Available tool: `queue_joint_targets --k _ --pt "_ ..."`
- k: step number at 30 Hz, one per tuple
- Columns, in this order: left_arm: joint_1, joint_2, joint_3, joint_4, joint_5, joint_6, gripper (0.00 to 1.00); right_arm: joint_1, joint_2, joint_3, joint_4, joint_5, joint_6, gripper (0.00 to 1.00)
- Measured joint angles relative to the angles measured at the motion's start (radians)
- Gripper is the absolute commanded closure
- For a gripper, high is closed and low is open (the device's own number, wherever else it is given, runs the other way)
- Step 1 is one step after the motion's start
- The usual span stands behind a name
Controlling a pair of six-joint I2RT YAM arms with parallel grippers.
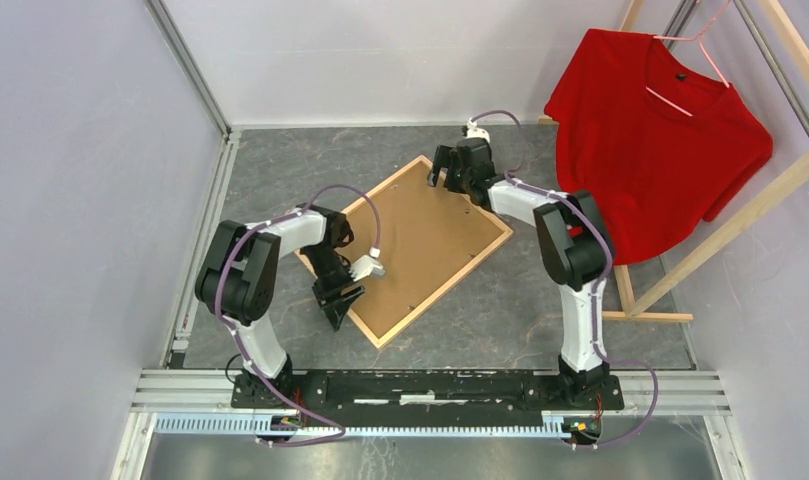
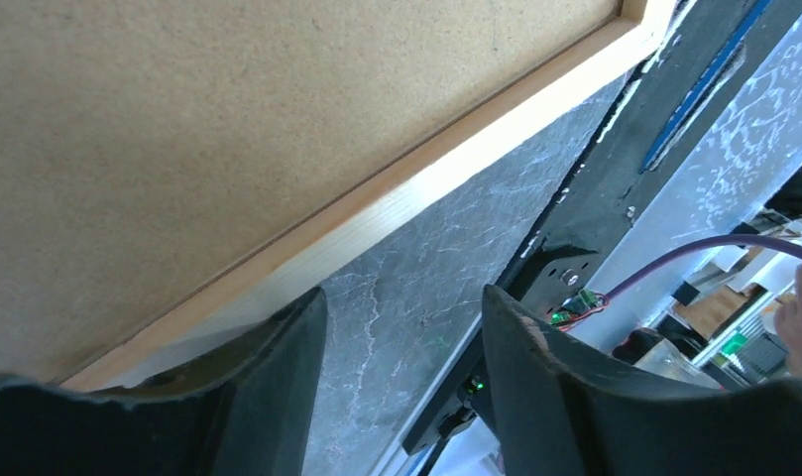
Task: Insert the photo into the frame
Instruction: Adjust the photo frame at the center of the board.
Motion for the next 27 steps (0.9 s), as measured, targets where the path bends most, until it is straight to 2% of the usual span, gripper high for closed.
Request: queue_joint_targets --k 1,2,6,8,11,16,18,20,24,27 --pt "0.009 -0.002 0.005 -0.011 0.008 0.018 0.11 -0.003 -0.036 -0.037 -0.008 0.014 -0.001 0.02" --pt "0.020 -0.006 0.014 -0.023 0.014 0.042 0.10 -0.003 -0.082 -0.077 -0.023 0.030 -0.001 0.02" --pt "0.115 -0.040 0.119 -0.093 0.034 0.167 0.12 -0.020 -0.285 -0.229 -0.045 0.083 -0.008 0.02" --pt "0.176 -0.055 0.203 -0.120 0.034 0.206 0.17 -0.027 -0.388 -0.294 -0.045 0.098 -0.008 0.02" --pt "0.265 -0.035 0.364 -0.132 0.035 0.212 0.29 -0.034 -0.542 -0.418 -0.029 0.105 -0.004 0.02" --pt "0.409 0.137 0.664 -0.005 0.027 0.078 0.45 -0.031 -0.774 -0.706 -0.004 0.046 0.043 0.02" --pt "0.461 0.202 0.715 0.055 0.019 0.020 0.50 -0.029 -0.848 -0.821 -0.002 0.011 0.069 0.02" --pt "0.493 0.267 0.736 0.134 -0.006 -0.051 0.53 -0.029 -0.922 -0.951 0.005 -0.040 0.104 0.02" --pt "0.496 0.340 0.731 0.206 -0.020 -0.138 0.55 -0.024 -0.982 -1.073 0.024 -0.105 0.148 0.02" --pt "0.479 0.348 0.693 0.244 -0.011 -0.174 0.63 -0.024 -0.992 -1.145 0.063 -0.159 0.183 0.02"
